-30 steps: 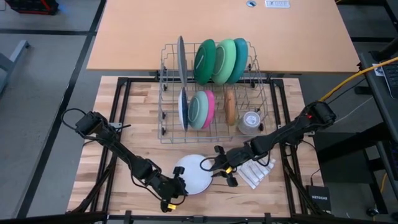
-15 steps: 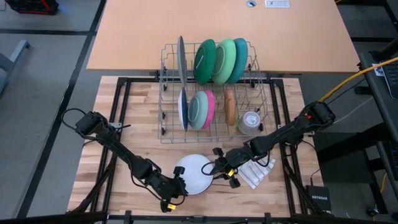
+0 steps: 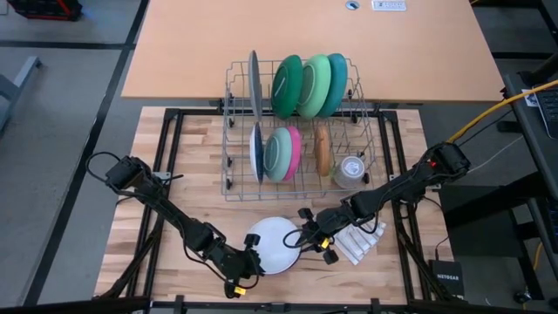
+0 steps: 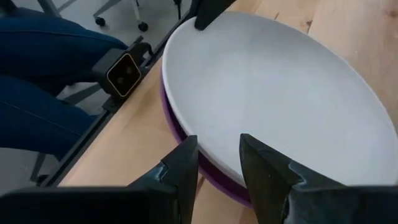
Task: Sort dishes
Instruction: Put the white plate in the dish rack
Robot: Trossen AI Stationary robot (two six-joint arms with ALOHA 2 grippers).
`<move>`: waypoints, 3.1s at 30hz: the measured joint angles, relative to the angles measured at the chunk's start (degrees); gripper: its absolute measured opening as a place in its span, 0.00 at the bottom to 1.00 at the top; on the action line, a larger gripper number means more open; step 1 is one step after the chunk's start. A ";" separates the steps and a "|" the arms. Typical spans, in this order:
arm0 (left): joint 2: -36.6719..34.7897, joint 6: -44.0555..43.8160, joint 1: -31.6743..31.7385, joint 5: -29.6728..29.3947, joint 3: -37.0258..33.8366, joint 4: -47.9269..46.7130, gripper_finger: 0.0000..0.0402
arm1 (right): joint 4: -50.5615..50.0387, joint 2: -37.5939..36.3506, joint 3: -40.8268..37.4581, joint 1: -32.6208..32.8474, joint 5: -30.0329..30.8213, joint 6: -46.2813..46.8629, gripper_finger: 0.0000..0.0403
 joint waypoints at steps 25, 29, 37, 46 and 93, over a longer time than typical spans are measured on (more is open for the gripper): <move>0.00 4.19 0.70 0.11 -0.02 5.23 0.00 | 0.02 0.63 0.01 3.37 3.36 -10.34 0.31; 0.00 5.77 1.01 0.04 -0.02 5.34 0.00 | -0.26 0.63 0.00 3.38 2.39 -10.32 0.27; 0.00 9.24 1.88 0.12 -0.04 5.13 0.00 | -0.83 0.66 -0.02 3.48 -0.71 -10.73 0.09; 0.00 10.79 2.54 0.09 -0.07 5.07 0.00 | -0.07 0.66 -0.02 3.52 -2.80 -10.56 0.05; -26.80 -12.17 -7.95 -27.83 -0.07 -40.17 0.00 | -17.12 -10.36 31.05 3.30 21.01 34.26 0.04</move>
